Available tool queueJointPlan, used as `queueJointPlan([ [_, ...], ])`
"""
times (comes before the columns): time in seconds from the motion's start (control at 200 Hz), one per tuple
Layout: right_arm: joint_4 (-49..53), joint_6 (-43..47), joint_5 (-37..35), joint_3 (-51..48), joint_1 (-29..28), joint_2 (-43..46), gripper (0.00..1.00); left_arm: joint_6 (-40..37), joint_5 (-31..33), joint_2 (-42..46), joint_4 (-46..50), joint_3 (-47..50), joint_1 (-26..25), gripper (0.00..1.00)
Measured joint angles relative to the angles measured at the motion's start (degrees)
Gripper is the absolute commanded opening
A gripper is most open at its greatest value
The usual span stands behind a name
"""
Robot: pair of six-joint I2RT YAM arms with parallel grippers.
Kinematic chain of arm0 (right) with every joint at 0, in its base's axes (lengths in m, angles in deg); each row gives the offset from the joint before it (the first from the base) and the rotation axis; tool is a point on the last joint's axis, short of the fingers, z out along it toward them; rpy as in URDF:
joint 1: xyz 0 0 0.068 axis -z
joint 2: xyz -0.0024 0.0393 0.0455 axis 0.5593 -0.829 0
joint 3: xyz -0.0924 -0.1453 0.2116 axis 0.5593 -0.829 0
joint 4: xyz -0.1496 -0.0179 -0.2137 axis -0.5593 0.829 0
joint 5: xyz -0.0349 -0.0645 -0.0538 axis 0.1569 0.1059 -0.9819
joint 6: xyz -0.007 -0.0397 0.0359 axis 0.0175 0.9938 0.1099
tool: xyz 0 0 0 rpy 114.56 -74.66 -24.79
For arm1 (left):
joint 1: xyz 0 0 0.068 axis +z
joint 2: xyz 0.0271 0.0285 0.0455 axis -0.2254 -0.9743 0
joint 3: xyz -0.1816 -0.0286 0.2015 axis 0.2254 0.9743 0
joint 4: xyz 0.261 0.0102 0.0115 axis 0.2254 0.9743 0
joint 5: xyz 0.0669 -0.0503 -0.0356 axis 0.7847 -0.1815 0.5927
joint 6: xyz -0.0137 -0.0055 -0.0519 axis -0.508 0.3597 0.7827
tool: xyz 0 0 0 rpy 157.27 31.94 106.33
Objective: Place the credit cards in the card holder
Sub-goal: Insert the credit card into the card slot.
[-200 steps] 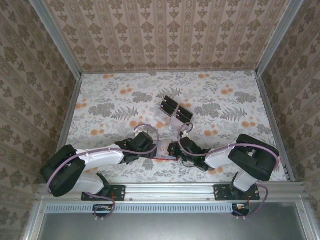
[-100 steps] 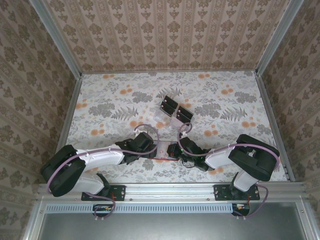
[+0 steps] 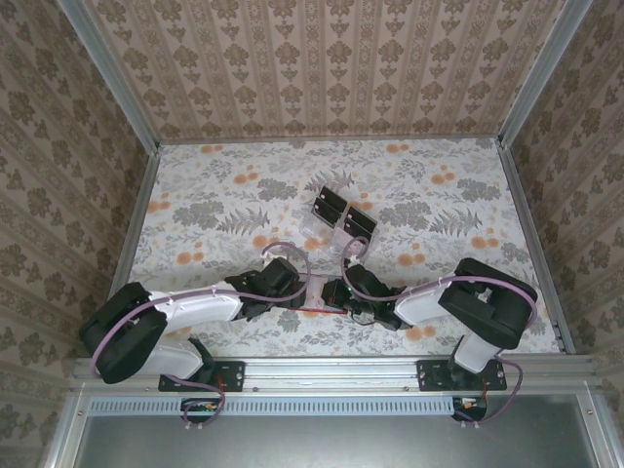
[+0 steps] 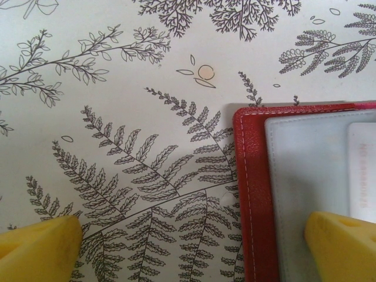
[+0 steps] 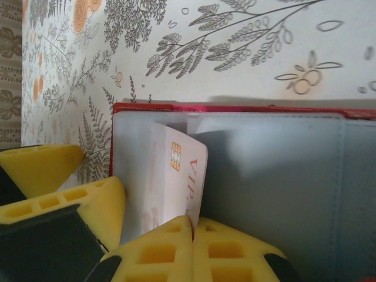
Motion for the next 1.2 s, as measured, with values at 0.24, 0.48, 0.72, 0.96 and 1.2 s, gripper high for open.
queueJointPlan([
  [0.24, 0.42, 0.00, 1.55, 2.67, 0.00, -2.12, 0.00, 0.02, 0.20, 0.00, -0.15, 0.15, -0.02, 1.00],
  [0.48, 2.64, 0.48, 2.62, 5.03, 0.15, -3.19, 0.02, 0.59, 0.68, 0.39, 0.33, 0.20, -0.11, 1.00],
  [0.72, 10.03, 4.00, 4.15, 8.41, 0.70, -1.40, 0.46, 0.50, -0.44, 4.31, 6.82, 0.09, 2.05, 1.00],
  [0.96, 21.75, 8.44, 4.92, 11.43, 2.89, 2.16, 0.53, -0.94, -1.77, 9.38, 12.24, -1.18, 7.26, 1.00],
  [1.2, 32.52, 13.22, 3.80, 15.54, 3.08, 3.76, 0.17, -2.23, -2.73, 9.79, 14.25, -1.36, 8.74, 1.00],
])
